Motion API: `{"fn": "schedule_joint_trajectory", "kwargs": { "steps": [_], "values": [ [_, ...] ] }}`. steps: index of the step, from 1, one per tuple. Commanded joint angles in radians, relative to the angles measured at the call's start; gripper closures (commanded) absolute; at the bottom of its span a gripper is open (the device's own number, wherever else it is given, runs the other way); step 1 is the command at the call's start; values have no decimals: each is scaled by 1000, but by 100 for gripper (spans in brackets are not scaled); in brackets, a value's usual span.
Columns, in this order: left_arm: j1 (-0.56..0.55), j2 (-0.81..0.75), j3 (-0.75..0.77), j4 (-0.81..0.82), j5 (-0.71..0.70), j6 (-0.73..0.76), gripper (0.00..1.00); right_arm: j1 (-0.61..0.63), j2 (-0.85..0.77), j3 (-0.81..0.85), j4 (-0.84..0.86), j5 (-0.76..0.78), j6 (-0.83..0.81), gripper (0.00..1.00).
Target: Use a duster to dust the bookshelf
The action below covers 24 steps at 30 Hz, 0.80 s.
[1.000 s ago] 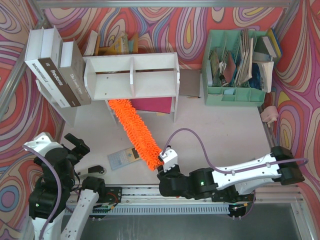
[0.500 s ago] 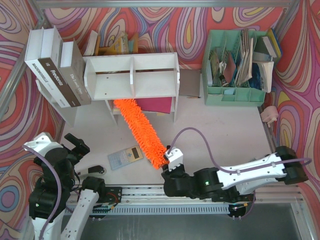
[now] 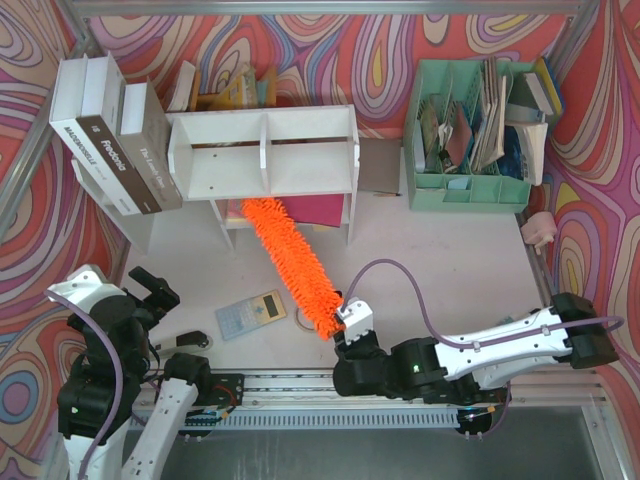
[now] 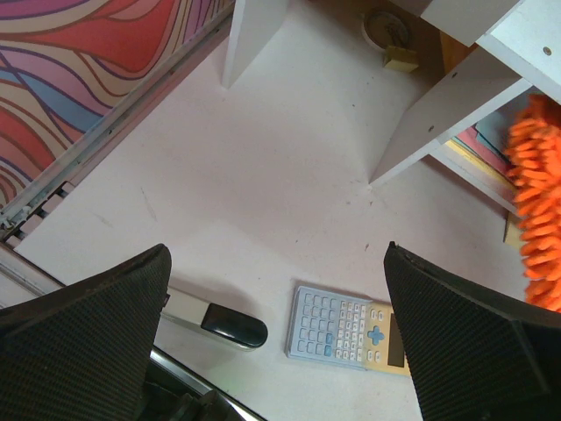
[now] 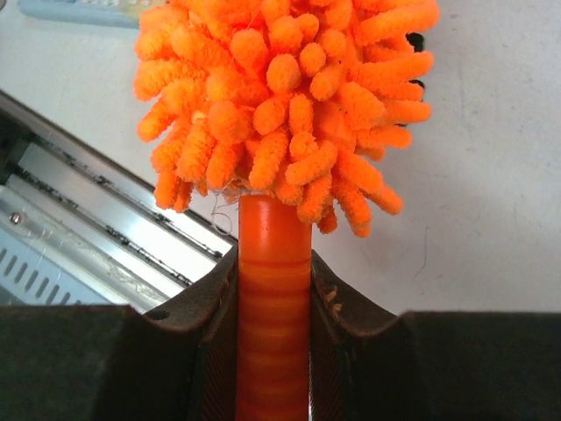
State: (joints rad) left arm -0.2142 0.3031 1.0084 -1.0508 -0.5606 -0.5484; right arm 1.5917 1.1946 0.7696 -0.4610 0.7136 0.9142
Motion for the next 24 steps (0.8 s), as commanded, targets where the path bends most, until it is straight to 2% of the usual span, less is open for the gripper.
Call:
{"fn": "schedule_joint_trajectory", "kwargs": {
  "steps": [1,6,11,14,17,20,24],
  "values": [
    [9,7,-13,11,3,16,2,4,-22,42,-156,148,181,100],
    [9,11,-13,11,6,18,2,4,-125,-11,-177,158,214,100],
    [9,7,-13,11,4,16,2,4,-211,-49,-267,182,322,100],
    [9,8,-13,11,4,17,2,6,-221,-44,-351,196,401,100],
    [9,11,-13,11,5,17,2,5,-210,-32,-373,200,410,100],
    [9,10,-13,11,6,18,2,4,-195,-26,-324,189,348,100],
    [9,9,-13,12,5,17,2,5,-164,-26,-129,125,122,100]
  ]
}}
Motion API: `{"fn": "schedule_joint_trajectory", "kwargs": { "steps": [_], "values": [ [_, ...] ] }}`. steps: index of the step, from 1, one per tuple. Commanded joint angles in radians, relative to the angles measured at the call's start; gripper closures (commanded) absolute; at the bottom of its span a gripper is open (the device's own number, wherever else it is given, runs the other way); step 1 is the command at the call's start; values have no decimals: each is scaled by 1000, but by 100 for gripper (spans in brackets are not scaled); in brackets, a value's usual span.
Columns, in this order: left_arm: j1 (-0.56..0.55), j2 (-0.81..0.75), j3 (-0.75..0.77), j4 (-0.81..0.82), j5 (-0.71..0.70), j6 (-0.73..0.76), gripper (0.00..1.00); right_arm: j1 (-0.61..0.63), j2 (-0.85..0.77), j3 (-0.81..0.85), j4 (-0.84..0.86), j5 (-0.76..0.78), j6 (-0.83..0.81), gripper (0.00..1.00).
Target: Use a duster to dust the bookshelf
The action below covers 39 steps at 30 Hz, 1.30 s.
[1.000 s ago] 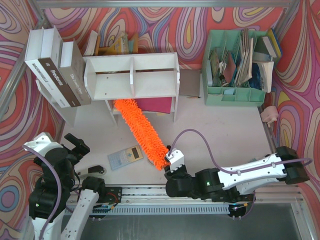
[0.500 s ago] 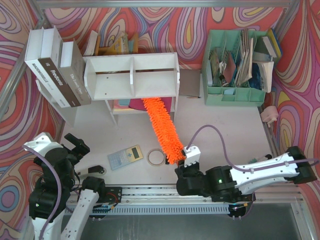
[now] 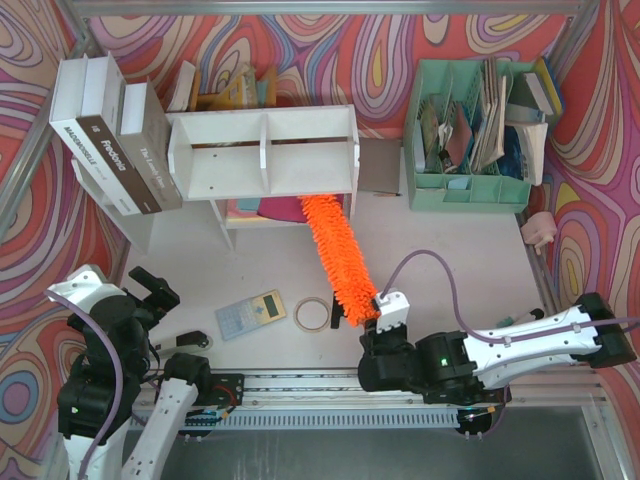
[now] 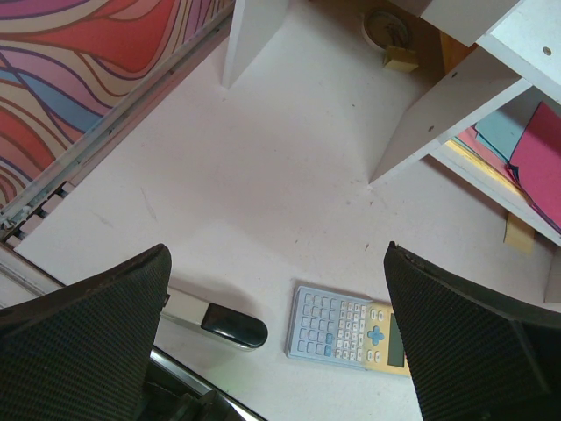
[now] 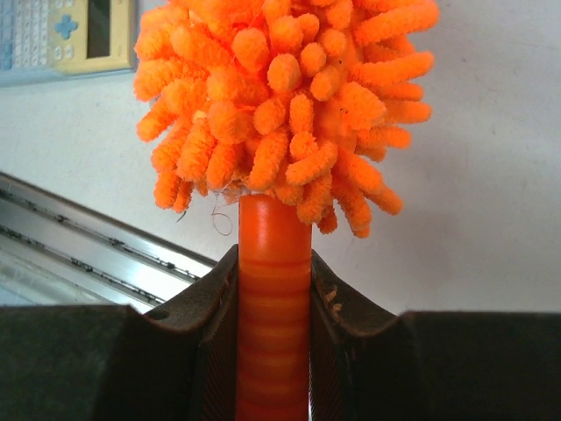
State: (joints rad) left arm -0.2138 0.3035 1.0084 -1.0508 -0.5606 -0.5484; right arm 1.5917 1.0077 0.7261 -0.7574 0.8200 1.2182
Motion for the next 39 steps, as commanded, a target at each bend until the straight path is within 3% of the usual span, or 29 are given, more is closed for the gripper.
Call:
{"fn": "schedule_joint_trajectory", "kwargs": {
  "steps": [1,6,18,31,39],
  "values": [
    [8,9,-13,11,6,18,2,5,31,13,229,-12,-276,100],
    [8,9,-13,11,5,18,2,6,59,3,347,-102,-396,100],
    [10,12,-13,12,6,18,2,6,-28,-106,408,-289,-517,100],
    [13,18,-13,14,9,19,2,6,34,-176,410,-320,-440,100],
    [13,17,-13,14,10,19,2,9,-17,-200,411,-329,-439,100]
  ]
}}
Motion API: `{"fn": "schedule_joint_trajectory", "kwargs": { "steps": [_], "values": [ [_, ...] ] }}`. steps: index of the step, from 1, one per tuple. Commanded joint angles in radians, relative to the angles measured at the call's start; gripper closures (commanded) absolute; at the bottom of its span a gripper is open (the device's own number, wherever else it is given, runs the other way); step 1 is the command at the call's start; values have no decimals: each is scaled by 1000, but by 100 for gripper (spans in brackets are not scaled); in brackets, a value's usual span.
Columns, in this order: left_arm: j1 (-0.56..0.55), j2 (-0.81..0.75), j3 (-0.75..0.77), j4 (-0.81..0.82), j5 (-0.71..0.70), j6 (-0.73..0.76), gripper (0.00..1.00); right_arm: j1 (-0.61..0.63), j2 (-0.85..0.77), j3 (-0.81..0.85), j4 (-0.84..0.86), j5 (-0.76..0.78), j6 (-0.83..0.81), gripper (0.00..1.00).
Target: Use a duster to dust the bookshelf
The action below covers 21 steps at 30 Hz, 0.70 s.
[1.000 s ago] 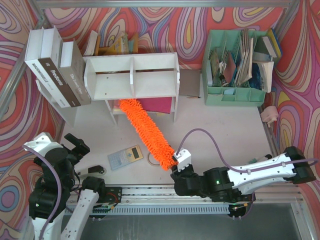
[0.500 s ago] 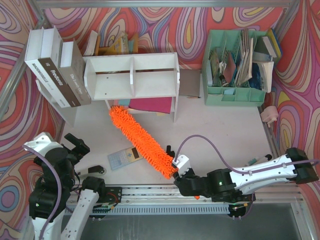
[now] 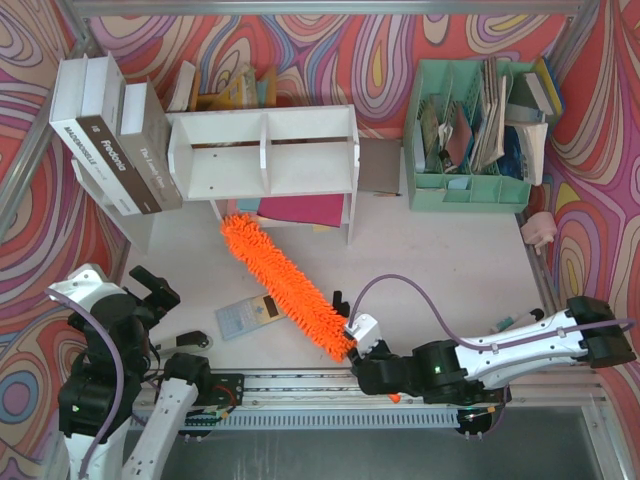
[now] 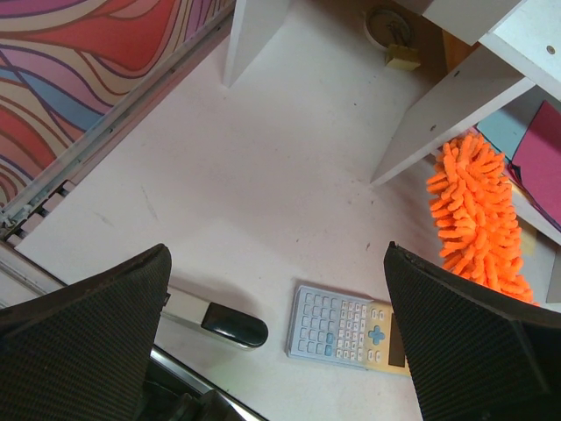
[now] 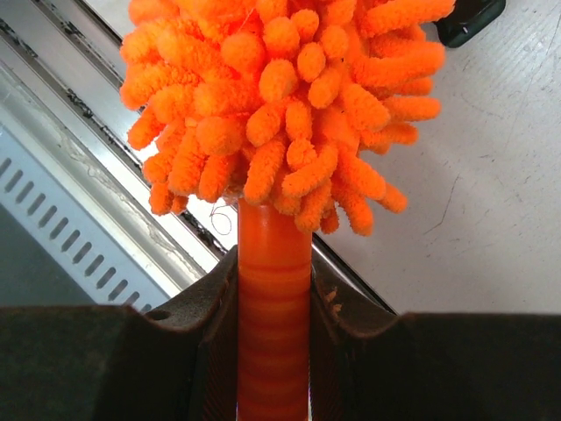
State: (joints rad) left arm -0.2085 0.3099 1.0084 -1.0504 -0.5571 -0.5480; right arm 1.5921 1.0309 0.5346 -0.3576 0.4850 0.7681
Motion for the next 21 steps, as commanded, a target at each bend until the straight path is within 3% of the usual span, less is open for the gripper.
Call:
{"fn": "schedule_joint_trajectory", "kwargs": {
  "steps": [1,10,21],
  "values": [
    [8,10,-13,13,6,19,2,12,-51,-7,19,6,-4,100],
    [8,10,-13,12,5,19,2,33,-143,5,23,35,-104,100],
    [9,12,-12,10,2,17,2,33,-146,-32,-57,88,40,100]
  ]
}}
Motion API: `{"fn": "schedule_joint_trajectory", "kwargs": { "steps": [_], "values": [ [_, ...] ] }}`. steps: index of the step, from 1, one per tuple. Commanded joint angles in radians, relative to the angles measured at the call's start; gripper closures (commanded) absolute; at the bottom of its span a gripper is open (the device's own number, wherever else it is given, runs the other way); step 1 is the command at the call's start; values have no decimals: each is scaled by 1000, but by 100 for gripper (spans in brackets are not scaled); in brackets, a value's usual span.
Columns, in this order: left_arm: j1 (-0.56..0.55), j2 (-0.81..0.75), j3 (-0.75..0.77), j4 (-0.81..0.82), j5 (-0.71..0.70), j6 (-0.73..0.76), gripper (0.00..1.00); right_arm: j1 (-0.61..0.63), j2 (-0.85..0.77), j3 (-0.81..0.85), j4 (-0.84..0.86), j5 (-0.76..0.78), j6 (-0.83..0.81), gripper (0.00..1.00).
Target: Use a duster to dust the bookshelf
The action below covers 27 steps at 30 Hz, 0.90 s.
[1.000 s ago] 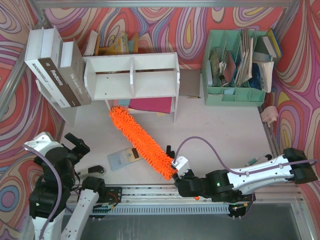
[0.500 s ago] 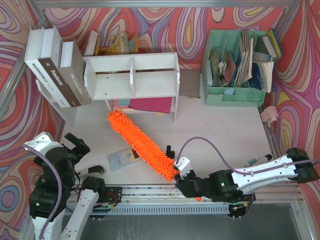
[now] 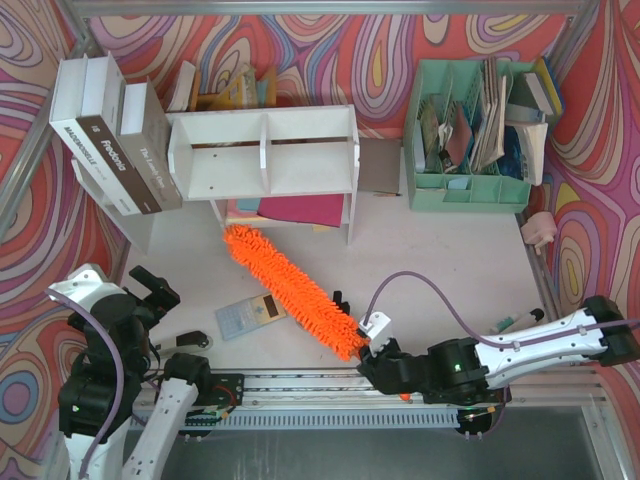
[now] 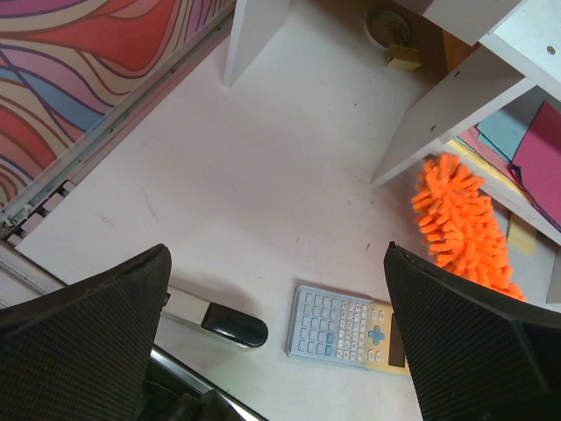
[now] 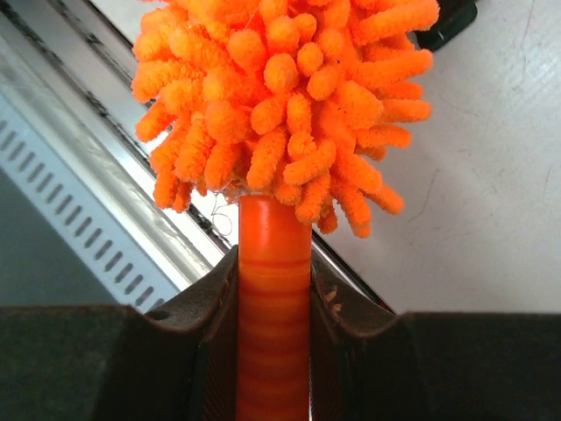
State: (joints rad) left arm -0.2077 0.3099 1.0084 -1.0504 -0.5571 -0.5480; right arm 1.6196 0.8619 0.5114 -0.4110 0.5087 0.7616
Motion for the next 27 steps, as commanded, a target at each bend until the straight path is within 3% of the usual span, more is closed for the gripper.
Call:
{"fn": "schedule_joint_trajectory", "kwargs": {
  "steps": [1,6,14,22,27],
  "values": [
    [8,12,-13,10,2,18,2,6,41,-5,-2,63,45,100],
    [8,14,-13,10,2,17,2,6,127,7,3,70,76,100],
    [8,12,-13,10,2,17,2,4,168,38,71,213,172,100],
    [8,8,-13,10,2,17,2,-16,349,122,145,257,169,100],
    [8,6,-13,12,3,17,2,-33,328,95,190,253,149,100]
  ]
}}
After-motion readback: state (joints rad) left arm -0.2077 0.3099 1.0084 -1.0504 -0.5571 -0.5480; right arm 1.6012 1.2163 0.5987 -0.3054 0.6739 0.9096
